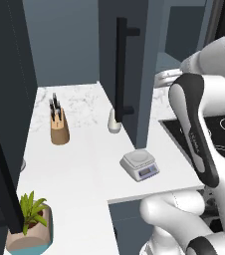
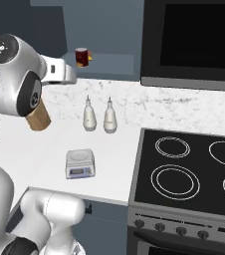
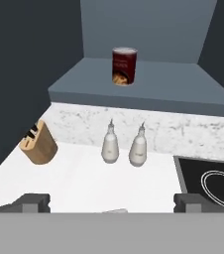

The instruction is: Pick the canned food and place it on the digital scale for weighing, and close the cabinet.

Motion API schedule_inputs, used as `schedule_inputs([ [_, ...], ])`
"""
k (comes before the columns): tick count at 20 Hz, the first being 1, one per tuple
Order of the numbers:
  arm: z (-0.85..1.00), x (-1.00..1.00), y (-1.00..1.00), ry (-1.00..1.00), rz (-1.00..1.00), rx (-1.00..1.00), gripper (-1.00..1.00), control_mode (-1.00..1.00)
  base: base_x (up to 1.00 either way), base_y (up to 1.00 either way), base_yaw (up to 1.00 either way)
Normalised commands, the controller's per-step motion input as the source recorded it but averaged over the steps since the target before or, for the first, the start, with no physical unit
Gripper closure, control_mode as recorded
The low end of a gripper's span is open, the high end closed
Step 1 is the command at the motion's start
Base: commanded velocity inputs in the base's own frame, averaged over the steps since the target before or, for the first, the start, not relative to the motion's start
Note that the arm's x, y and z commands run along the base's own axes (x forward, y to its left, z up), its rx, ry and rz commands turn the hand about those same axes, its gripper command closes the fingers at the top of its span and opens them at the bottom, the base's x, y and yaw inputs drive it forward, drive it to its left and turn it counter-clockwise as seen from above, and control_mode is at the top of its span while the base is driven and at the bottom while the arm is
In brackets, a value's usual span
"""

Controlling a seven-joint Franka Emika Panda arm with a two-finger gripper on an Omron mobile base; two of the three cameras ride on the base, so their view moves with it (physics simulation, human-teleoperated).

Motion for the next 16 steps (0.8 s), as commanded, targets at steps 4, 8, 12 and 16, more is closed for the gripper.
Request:
schedule_inputs([
  [4, 0.19, 0.42, 0.0, 0.0, 0.0, 0.0, -1.0, -1.0, 0.0, 0.0, 0.0],
  [8, 0.31, 0.37, 0.0, 0.01, 0.0, 0.0, -1.0, -1.0, 0.0, 0.0, 0.0],
  [12, 0.16, 0.42, 0.0, -0.01, 0.0, 0.0, -1.0, -1.0, 0.0, 0.0, 0.0],
  [16, 0.0, 0.45, 0.0, -0.04, 0.0, 0.0, -1.0, -1.0, 0.0, 0.0, 0.0],
])
